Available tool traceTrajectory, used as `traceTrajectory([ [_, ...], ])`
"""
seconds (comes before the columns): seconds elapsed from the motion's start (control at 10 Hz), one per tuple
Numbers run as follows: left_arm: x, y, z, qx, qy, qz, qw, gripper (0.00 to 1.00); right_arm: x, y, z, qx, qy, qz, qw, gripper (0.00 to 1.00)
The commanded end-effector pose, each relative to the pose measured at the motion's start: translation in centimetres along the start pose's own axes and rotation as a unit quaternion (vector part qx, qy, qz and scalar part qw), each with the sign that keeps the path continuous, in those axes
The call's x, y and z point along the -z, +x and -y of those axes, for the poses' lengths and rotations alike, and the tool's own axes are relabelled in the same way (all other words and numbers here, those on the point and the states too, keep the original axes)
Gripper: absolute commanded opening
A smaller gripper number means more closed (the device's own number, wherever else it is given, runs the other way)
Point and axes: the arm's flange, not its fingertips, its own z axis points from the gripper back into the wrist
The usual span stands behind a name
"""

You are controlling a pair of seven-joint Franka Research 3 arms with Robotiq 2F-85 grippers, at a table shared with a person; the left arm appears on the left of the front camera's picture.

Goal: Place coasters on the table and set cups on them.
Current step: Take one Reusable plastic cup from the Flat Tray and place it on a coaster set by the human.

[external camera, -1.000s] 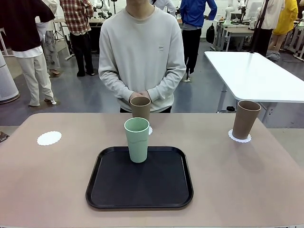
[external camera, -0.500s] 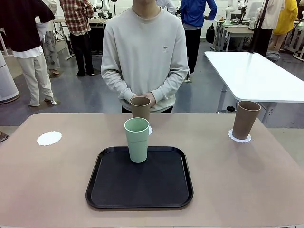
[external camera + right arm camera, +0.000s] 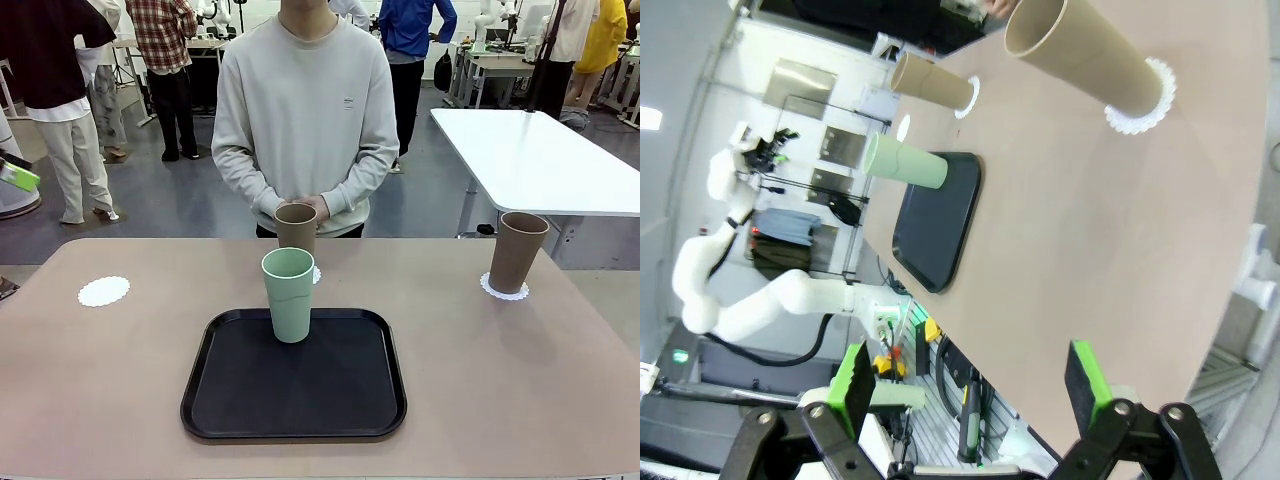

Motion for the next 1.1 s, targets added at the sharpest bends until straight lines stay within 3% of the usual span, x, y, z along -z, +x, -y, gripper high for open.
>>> traceTrajectory([
  [0.0,4.7,0.5,4.8,0.107,0.038,-0.025,0.993,1.00,0.1,-0.1,0.0,0.000,0.000,0.002,1.000,1.00],
  [0.2,8.6,1.4,8.8,0.182,0.032,-0.074,0.980,1.00,0.1,-0.1,0.0,0.000,0.000,0.002,1.000,1.00],
  [0.4,12.5,2.4,10.1,0.208,0.009,-0.127,0.970,1.00,0.1,-0.1,0.0,0.000,0.000,0.002,1.000,1.00],
  [0.6,14.9,3.0,10.2,0.197,0.008,-0.152,0.969,1.00,0.1,-0.1,0.0,0.000,0.000,0.002,1.000,1.00],
  [0.7,15.0,2.7,9.9,0.146,0.002,-0.171,0.974,1.00,0.1,-0.1,0.0,0.000,0.000,0.002,1.000,1.00],
  [0.8,14.4,2.8,10.9,0.210,-0.004,-0.136,0.968,1.00,0.1,-0.1,0.0,0.000,0.000,0.002,1.000,1.00],
  [1.0,14.4,2.8,10.9,0.210,-0.004,-0.136,0.968,1.00,0.1,-0.1,0.0,0.000,0.000,0.002,1.000,1.00],
])
